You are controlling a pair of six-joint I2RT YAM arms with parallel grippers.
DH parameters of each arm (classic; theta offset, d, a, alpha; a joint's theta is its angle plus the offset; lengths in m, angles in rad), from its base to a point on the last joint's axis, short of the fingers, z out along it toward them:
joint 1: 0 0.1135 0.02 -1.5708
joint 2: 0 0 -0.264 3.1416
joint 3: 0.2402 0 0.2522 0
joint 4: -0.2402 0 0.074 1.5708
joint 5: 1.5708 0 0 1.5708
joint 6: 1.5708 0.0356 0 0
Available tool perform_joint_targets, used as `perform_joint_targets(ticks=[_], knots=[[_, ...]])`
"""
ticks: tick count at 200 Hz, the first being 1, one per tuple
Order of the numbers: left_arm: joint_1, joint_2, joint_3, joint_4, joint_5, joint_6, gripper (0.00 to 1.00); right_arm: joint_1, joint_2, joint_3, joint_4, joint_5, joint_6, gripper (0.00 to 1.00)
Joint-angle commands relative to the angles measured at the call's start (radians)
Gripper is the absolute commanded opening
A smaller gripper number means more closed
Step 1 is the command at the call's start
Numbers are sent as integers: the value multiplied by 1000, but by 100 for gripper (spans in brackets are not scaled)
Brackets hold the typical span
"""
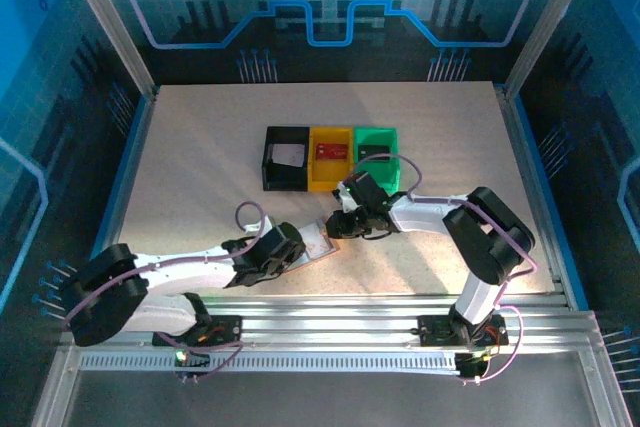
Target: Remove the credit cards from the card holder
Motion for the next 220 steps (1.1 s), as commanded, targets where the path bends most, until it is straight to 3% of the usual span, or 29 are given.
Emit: perform_joint_targets(ticks=[1,103,185,220], knots=[[-7,19,-22,25,-10,-9,34,-11,17,-14,13,34,14,15],[-6,99,37,49,-29,8,33,-22,22,-81,66,16,31,14],[-7,-97,64,-106,-136,-2,32,-35,27,-103,92,2,38,13],[-10,-85,90,-84,-126,8,32,-36,33,-106,98,-1,39,13]])
